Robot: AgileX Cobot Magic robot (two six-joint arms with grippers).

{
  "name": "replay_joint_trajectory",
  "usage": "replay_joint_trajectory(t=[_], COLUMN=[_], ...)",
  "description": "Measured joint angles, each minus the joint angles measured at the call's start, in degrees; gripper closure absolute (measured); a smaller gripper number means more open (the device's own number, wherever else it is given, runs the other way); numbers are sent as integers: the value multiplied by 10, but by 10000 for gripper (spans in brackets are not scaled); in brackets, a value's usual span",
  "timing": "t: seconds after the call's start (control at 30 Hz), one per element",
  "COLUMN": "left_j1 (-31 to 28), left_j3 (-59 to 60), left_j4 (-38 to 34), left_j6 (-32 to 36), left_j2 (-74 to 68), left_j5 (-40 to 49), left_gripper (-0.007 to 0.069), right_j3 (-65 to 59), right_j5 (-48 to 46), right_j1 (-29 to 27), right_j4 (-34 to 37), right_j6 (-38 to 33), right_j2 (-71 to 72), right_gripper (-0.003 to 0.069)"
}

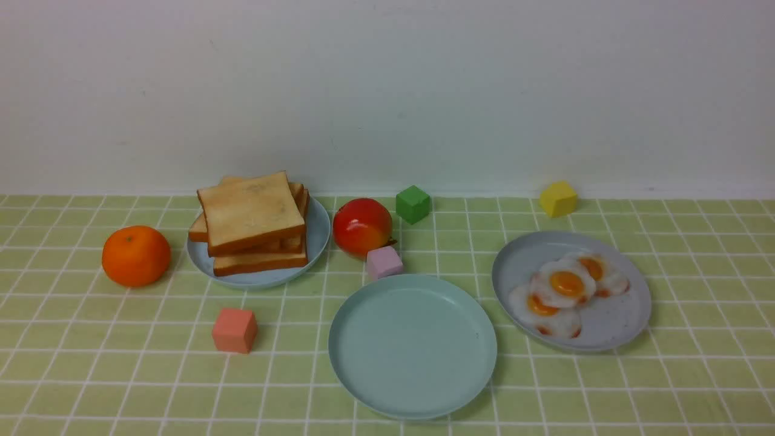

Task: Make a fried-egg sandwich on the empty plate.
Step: Use the left arm to grab a slice of bread

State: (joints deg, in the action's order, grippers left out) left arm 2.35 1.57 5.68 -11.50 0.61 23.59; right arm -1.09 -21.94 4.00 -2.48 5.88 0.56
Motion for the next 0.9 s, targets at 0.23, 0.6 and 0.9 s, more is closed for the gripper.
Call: replay_joint_trajectory(t=[0.23,0.6,0.9], left_j1=[0,0,0], left_j3=[0,0,0], left_j4=[0,0,0], left_j6=[0,0,0], left_j2=[0,0,0], left_j5=[0,0,0], left_gripper=[481,481,481], right_j3=[0,0,0], right_j5=[0,-1,-1], right_j1=[0,0,0], right_j4=[0,-24,-74], right_j6=[0,-5,-15], right_j2=[0,0,0], right_gripper=[417,417,417])
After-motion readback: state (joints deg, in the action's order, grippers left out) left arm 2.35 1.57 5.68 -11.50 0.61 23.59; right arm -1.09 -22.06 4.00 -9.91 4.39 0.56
